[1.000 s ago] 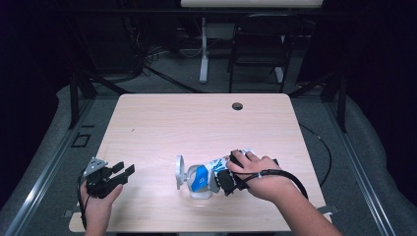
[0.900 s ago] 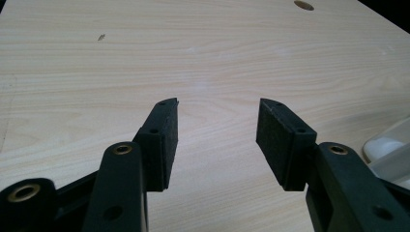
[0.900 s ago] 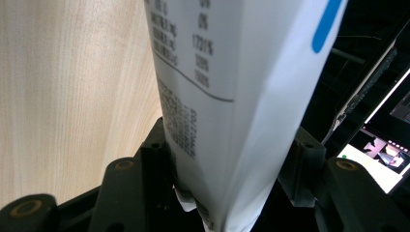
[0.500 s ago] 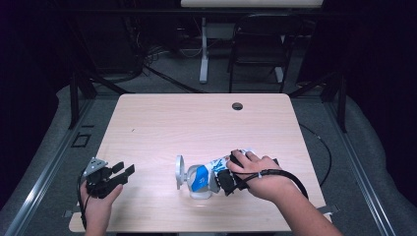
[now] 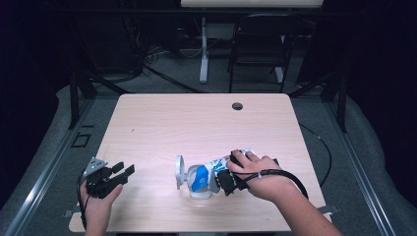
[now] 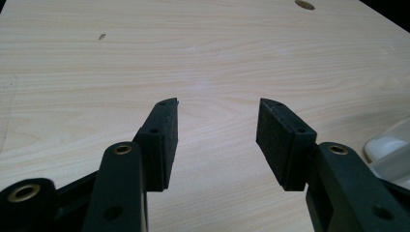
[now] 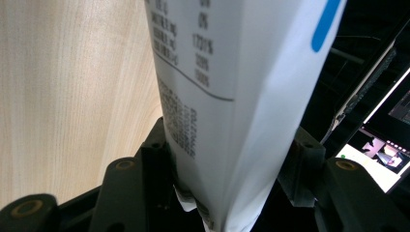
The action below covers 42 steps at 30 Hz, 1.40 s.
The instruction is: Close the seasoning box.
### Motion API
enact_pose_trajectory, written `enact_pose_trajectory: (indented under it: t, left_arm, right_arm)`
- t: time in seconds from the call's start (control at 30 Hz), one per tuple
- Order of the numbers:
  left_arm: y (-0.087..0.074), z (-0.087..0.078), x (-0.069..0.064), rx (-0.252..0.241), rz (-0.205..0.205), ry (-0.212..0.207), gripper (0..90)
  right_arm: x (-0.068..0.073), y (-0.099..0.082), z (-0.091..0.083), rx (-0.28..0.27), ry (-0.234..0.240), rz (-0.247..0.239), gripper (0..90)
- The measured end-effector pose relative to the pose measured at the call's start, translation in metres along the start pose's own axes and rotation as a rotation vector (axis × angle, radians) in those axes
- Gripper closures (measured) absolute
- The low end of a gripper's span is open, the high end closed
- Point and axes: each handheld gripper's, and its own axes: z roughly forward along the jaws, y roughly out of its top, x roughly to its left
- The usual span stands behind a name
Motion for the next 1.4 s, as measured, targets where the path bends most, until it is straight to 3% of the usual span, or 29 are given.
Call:
enact_pose_trajectory:
  t: [1.4]
  left_arm:
    - [-0.0005, 0.0001, 0.0009, 0.005, 0.000, 0.002, 50.3]
  right_arm:
    - [-0.0007, 0.0004, 0.0001, 0.000, -0.009, -0.013, 47.5]
